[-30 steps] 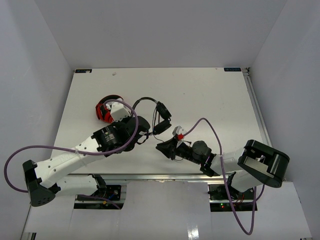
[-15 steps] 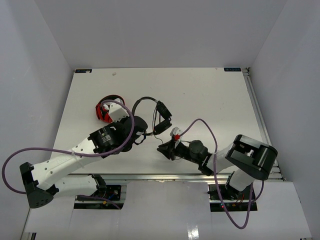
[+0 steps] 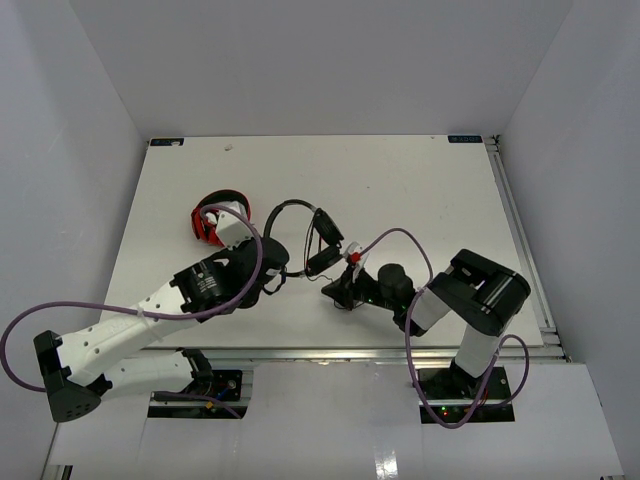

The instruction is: Wrap the headphones

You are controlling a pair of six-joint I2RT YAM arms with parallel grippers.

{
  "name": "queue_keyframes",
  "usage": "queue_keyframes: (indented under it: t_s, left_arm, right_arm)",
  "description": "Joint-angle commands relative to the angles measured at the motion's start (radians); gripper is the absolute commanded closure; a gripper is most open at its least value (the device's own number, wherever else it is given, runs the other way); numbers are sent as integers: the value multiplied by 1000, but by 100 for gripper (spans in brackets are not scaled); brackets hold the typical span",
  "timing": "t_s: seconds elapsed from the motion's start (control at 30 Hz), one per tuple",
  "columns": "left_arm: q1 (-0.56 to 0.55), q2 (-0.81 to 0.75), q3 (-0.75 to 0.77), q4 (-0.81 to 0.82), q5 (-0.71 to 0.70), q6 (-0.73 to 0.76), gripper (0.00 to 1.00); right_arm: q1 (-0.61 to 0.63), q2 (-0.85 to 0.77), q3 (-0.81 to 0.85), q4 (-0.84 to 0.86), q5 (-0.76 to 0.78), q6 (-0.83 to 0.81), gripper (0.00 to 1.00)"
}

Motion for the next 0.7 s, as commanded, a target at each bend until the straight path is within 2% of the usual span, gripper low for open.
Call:
queue_keyframes:
  t_s: [0.0, 0.17, 0.33, 0.37, 0.47, 0.53, 0.67]
  left_arm:
    - [-3, -75, -21, 100, 61, 91, 100]
    - [-3, -193, -107, 310, 302, 464, 100]
    - [-3, -226, -127, 283, 343, 601, 100]
    - [-3, -218, -128, 273, 343, 611, 100]
    - [-3, -149, -143, 270, 347, 655, 100]
    - [-3, -89, -133, 257, 330, 679, 100]
    - [-12, 36, -110, 230, 235, 688, 100]
  right_arm:
    - [-63, -31, 1, 539, -52, 42, 92]
    - [-193, -119, -3, 445, -89, 118, 92]
    - [-314, -240, 58, 244, -178, 192, 92]
    - [-330, -273, 90, 86, -193, 184, 92]
    - [-336, -340, 224, -245, -194, 114, 92]
    - [-336, -388, 270, -395, -203, 71, 92]
    - [-337, -446, 414, -804, -183, -4, 92]
